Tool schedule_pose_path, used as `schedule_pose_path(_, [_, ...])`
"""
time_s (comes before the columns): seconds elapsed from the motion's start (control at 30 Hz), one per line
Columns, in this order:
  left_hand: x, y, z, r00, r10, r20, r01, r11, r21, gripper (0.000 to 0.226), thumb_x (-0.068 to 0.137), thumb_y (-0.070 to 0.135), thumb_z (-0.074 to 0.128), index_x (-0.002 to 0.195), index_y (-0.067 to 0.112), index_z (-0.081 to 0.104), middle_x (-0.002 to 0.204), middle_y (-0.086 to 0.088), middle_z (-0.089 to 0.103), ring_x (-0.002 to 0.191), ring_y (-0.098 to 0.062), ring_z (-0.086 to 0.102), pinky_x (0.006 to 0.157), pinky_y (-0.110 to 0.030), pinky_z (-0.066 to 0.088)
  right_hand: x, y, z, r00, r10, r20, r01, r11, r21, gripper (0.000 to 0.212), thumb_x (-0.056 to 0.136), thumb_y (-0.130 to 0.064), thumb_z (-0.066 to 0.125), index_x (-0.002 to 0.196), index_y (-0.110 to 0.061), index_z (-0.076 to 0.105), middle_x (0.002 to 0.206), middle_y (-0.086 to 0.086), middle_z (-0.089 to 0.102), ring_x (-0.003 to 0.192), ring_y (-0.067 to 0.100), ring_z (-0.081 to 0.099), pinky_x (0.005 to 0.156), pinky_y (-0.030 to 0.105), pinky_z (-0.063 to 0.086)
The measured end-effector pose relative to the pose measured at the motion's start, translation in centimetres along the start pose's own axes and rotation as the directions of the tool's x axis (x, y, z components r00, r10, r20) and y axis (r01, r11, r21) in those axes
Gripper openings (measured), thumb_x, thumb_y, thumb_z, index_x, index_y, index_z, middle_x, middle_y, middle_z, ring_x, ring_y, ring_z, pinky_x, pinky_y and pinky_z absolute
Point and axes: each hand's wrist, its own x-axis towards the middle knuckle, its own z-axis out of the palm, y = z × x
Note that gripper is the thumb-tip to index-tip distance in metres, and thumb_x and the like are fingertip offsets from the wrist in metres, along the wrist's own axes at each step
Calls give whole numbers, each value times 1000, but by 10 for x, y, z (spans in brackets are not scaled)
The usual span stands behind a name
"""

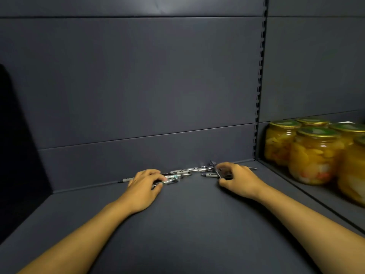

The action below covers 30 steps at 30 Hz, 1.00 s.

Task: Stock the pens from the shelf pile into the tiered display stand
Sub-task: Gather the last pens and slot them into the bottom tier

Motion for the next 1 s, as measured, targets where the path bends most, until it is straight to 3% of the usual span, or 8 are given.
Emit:
schedule_pose_path(0.23, [9, 5, 4, 999, 41, -14, -42, 999, -24, 28, 99, 38, 51, 127, 42, 52, 135, 18, 51, 130, -12, 41, 111, -38, 29, 3, 6, 8, 982, -188, -13, 187, 981, -42, 51, 90, -10, 55, 134, -35, 57, 148, -12, 50, 137, 11, 46, 117, 32, 33])
schedule_pose_path(0.37, [11, 6, 5, 998, 54, -36, -53, 999, 11, 31, 98, 42, 52, 129, 40, 49, 127, 17, 53, 125, -11, 42, 108, -36, 29, 7, 1, 15, 963, -271, -2, 271, 963, 17, 40, 95, -9, 58, 130, -30, 62, 134, -12, 62, 127, 6, 55, 111, 28, 41])
schedule_pose_path(0.47, [12, 5, 6, 996, 73, -57, -77, 994, -82, 31, 96, 38, 57, 126, 39, 52, 116, 17, 52, 117, -10, 48, 106, -38, 37, 13, -12, 21, 951, -309, 3, 309, 950, 42, 38, 95, -3, 58, 126, -23, 66, 124, -9, 67, 117, 5, 61, 102, 10, 41])
schedule_pose_path(0.53, [11, 7, 7, 992, 120, -40, -123, 989, -81, 38, 96, 43, 56, 132, 38, 46, 122, 17, 48, 119, -8, 46, 108, -36, 37, 16, -21, 23, 940, -340, 20, 338, 939, 61, 37, 93, -2, 60, 123, -22, 69, 120, -9, 70, 114, 4, 62, 93, 0, 37])
schedule_pose_path(0.67, [10, 12, 8, 985, 174, 22, -170, 979, -115, 60, 93, 56, 52, 145, 36, 31, 141, 18, 37, 128, -6, 36, 111, -31, 33, 22, -38, 29, 914, -405, 35, 401, 912, 86, 38, 91, -5, 64, 121, -27, 70, 122, -9, 68, 113, 5, 61, 94, 2, 37])
schedule_pose_path(0.77, [7, 11, 8, 979, 205, 15, -200, 967, -159, 63, 92, 54, 56, 146, 36, 28, 144, 20, 31, 132, -2, 33, 111, -27, 33, 24, -52, 41, 881, -469, 55, 464, 882, 88, 38, 90, -9, 66, 122, -30, 69, 123, -6, 65, 112, 8, 60, 99, 14, 42])
schedule_pose_path(0.87, [5, 14, 7, 969, 244, 29, -235, 953, -191, 60, 92, 52, 58, 144, 41, 30, 143, 24, 32, 131, 1, 35, 108, -24, 33, 24, -60, 52, 851, -523, 49, 519, 851, 75, 40, 87, -9, 65, 123, -27, 68, 123, -5, 64, 114, 8, 58, 96, 5, 34])
schedule_pose_path(1.0, [7, 8, 4, 975, 221, -2, -221, 975, -22, 52, 89, 62, 53, 136, 46, 37, 136, 25, 41, 126, -1, 39, 110, -29, 28, 22, -56, 42, 864, -503, 17, 500, 863, 77, 38, 87, -24, 71, 124, -28, 66, 122, -11, 66, 111, 1, 57, 97, 8, 35])
